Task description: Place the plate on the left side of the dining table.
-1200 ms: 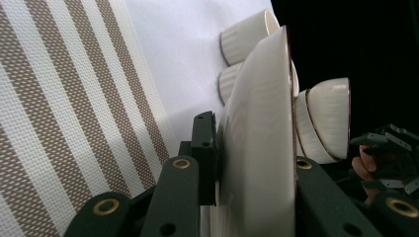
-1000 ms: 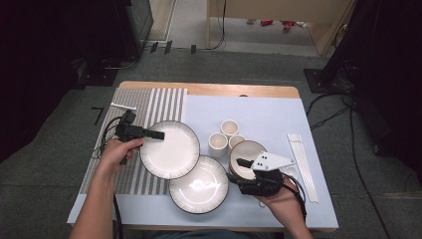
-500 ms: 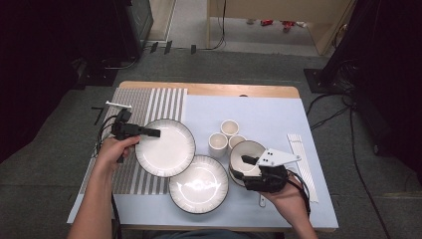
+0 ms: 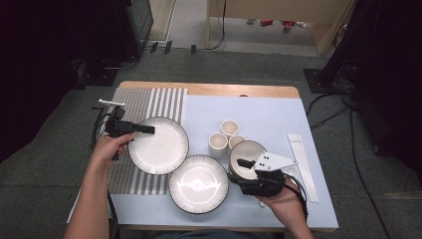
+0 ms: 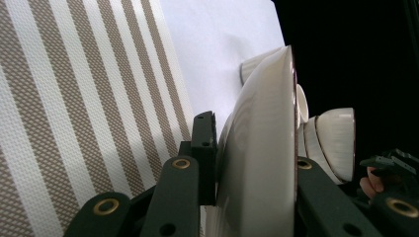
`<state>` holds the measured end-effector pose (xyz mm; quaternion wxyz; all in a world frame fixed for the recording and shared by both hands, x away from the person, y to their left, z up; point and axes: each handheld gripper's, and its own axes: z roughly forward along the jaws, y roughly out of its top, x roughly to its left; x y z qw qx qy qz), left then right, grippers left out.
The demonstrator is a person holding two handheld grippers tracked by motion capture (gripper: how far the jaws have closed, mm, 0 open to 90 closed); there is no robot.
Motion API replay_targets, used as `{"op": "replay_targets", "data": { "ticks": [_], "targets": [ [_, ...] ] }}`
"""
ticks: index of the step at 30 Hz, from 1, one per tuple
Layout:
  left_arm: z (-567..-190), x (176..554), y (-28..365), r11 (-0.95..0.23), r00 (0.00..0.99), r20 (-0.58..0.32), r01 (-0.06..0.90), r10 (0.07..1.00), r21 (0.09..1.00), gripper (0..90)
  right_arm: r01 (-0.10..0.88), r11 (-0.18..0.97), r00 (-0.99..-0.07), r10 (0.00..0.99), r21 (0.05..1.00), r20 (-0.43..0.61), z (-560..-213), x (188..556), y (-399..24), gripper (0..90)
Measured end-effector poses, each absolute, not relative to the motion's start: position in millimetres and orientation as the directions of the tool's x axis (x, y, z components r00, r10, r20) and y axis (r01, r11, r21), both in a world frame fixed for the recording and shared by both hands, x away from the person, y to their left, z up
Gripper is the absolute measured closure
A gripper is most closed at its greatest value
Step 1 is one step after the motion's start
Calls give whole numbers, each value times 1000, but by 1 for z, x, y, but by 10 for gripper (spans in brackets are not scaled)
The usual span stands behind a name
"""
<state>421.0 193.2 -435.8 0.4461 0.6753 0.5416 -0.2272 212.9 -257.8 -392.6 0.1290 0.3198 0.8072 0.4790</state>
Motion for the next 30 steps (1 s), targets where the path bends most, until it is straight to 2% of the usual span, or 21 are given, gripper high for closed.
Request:
{"op": "replay_targets", "data": {
  "ticks": [21,30],
  "targets": [
    [-430,428,214,49,304,-787,920,536,388,777,385,331,-776,622,862,108,-387,206,-250,453],
    [-430,429,228,83,289,-785,915,548,395,801,378,339,-802,585,861,122,-388,199,-240,461]
  ]
}}
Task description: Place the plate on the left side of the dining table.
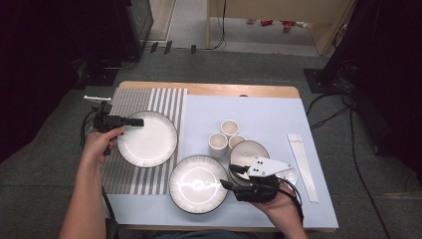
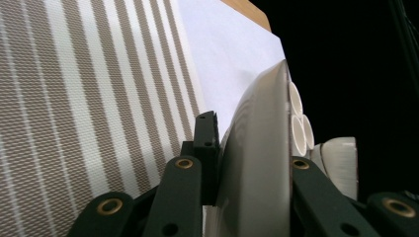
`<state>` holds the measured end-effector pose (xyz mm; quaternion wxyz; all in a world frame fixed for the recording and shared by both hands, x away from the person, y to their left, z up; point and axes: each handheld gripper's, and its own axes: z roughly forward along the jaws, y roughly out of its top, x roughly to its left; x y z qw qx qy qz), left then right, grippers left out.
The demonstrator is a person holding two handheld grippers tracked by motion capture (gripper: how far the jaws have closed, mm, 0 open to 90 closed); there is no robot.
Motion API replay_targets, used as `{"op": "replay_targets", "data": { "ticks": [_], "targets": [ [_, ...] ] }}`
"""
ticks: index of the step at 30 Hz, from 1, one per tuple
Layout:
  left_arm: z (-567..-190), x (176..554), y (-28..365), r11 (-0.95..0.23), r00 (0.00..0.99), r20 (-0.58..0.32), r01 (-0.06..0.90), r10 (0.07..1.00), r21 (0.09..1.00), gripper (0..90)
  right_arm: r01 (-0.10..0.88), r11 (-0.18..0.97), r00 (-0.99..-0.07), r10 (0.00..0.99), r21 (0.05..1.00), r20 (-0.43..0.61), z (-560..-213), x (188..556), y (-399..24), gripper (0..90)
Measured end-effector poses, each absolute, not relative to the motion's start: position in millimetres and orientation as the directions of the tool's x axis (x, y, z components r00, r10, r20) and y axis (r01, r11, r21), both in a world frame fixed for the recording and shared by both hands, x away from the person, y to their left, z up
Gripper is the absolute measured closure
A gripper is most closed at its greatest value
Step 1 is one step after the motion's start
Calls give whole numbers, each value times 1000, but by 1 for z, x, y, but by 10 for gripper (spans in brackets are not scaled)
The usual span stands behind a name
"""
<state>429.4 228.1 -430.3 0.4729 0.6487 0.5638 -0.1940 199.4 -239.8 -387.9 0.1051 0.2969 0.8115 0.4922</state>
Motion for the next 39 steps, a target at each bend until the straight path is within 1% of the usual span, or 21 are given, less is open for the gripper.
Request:
{"op": "replay_targets", "data": {
  "ticks": [3,7,12,28,31,39],
  "targets": [
    [-434,431,230,96,281,-806,919,522,382,812,368,344,-812,572,864,118,-388,197,-236,465],
    [-438,432,229,75,277,-783,922,557,380,812,379,344,-813,568,859,131,-393,198,-232,465],
    [-442,433,234,101,263,-792,921,551,376,813,363,363,-828,547,858,119,-396,195,-226,465],
    [-444,440,243,128,255,-778,911,574,393,813,357,377,-845,520,855,123,-406,195,-217,465],
    [-443,440,243,121,269,-762,903,589,412,813,355,379,-847,518,855,121,-408,195,-216,465],
    [-440,442,247,147,268,-742,885,614,441,813,362,379,-846,518,851,129,-413,196,-215,466]
  ]
}}
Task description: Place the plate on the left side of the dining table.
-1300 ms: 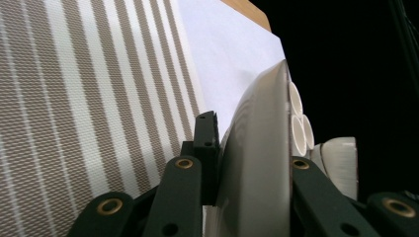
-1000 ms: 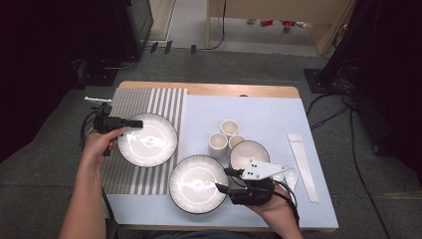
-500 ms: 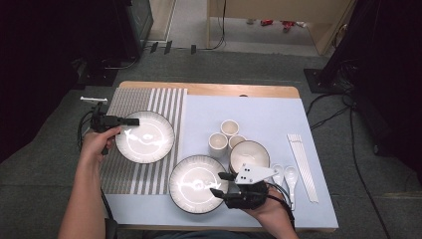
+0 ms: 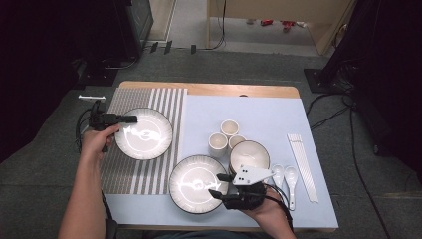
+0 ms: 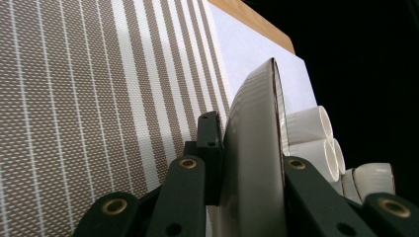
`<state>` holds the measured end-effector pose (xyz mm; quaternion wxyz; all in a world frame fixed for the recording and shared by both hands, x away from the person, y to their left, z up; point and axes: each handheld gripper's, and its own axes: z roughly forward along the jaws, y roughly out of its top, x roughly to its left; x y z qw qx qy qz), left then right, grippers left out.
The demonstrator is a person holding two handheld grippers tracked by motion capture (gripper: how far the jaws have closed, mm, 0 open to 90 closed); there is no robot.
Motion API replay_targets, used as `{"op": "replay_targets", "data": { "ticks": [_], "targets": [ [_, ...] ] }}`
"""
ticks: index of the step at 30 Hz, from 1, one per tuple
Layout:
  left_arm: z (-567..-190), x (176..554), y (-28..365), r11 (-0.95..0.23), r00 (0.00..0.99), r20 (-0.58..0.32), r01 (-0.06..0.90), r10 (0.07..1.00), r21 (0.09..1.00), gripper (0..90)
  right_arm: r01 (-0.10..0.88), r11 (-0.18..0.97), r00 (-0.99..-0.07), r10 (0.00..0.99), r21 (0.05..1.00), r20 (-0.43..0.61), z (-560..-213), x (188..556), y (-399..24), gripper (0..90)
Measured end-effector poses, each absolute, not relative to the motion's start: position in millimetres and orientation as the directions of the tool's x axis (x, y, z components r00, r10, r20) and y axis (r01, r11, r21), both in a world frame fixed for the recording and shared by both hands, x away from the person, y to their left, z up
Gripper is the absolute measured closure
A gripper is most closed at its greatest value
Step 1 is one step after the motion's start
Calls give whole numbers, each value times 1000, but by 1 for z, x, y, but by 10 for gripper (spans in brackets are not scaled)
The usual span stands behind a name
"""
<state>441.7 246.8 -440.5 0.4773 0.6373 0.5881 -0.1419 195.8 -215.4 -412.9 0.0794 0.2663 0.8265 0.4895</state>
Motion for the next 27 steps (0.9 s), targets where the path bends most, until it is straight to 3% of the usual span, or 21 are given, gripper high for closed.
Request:
{"op": "replay_targets", "data": {
  "ticks": [27],
  "targets": [
    [-452,447,268,224,211,-721,861,660,456,813,393,384,-835,529,836,150,-433,194,-210,465]
  ]
}}
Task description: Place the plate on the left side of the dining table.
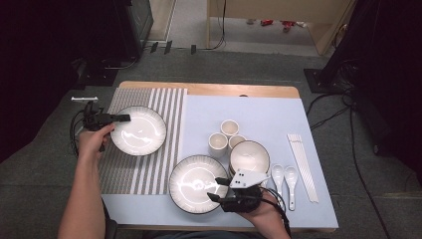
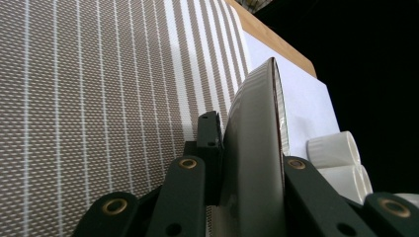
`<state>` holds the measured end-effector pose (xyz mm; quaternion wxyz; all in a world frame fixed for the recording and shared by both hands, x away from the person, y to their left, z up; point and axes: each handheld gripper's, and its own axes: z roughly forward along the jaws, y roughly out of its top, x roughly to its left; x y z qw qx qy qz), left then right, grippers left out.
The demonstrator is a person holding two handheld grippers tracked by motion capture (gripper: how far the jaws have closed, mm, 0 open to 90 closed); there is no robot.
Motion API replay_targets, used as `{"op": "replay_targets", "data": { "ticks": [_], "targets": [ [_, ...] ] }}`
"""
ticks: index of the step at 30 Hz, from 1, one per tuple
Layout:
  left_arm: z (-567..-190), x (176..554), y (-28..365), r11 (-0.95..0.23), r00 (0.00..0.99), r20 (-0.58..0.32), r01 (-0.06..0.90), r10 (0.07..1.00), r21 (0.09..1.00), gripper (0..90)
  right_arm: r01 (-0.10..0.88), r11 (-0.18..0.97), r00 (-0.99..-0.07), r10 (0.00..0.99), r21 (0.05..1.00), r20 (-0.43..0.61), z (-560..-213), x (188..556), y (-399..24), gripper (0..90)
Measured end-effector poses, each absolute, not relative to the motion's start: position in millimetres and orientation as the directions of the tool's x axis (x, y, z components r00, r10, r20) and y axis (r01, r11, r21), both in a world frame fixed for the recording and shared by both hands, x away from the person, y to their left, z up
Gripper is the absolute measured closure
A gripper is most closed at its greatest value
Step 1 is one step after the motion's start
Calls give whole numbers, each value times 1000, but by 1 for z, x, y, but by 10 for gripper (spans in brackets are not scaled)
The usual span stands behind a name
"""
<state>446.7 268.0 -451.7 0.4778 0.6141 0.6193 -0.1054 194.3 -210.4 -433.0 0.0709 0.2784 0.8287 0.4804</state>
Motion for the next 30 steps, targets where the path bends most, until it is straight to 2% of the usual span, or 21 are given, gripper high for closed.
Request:
{"op": "replay_targets", "data": {
  "ticks": [30],
  "targets": [
    [-465,460,268,240,180,-704,858,687,454,813,414,399,-830,535,818,159,-450,195,-205,465]
  ]
}}
